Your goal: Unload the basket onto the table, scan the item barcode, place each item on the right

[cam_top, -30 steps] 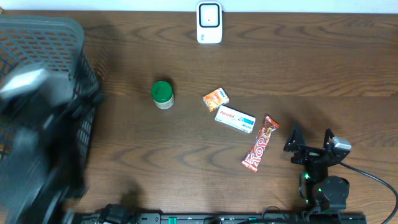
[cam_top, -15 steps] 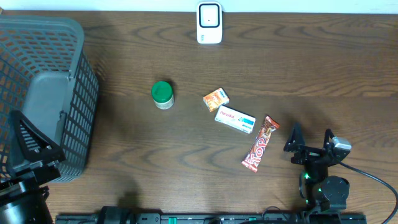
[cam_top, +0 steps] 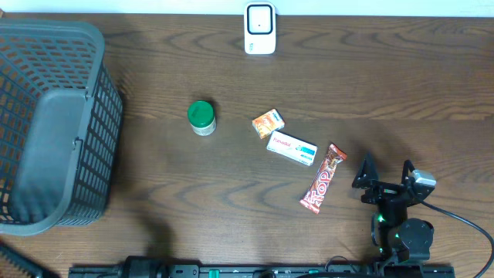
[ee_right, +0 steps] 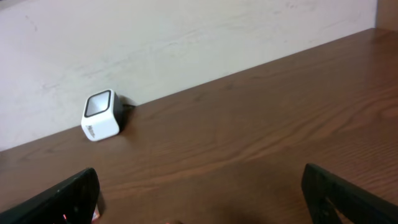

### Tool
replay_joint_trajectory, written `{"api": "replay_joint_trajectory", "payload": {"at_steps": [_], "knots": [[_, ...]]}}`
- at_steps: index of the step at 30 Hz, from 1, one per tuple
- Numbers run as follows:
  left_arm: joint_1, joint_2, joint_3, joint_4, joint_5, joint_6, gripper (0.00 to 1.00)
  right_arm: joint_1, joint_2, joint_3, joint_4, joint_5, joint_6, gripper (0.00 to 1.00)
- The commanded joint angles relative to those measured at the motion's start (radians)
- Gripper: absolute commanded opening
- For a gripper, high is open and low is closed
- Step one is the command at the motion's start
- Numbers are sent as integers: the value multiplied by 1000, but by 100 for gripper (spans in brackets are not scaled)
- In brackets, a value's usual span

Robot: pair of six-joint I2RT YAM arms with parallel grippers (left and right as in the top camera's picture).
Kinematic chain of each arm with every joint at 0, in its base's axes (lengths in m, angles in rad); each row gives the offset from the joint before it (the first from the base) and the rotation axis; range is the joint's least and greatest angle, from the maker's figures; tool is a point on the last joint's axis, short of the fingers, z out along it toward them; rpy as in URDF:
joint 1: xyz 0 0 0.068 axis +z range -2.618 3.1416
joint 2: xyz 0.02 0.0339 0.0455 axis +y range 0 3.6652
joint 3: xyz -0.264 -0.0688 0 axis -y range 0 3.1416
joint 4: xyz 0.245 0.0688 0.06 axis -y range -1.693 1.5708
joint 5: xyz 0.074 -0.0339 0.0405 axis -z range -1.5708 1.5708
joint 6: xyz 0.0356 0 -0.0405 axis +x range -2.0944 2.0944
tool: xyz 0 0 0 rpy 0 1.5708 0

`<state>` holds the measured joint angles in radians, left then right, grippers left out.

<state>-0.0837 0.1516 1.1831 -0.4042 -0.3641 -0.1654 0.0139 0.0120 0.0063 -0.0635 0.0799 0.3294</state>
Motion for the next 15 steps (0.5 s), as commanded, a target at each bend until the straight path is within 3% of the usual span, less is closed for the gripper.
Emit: {"api": "replay_joint_trajectory", "payload": {"at_steps": [1,15], "knots": [[-13,-35,-8,21,12,-13,93,-8,-5,-1,-4,4,-9,99],[-24,-24,-32,71,12,-14,94,-8,-5,-1,-4,4,-9,99]]}}
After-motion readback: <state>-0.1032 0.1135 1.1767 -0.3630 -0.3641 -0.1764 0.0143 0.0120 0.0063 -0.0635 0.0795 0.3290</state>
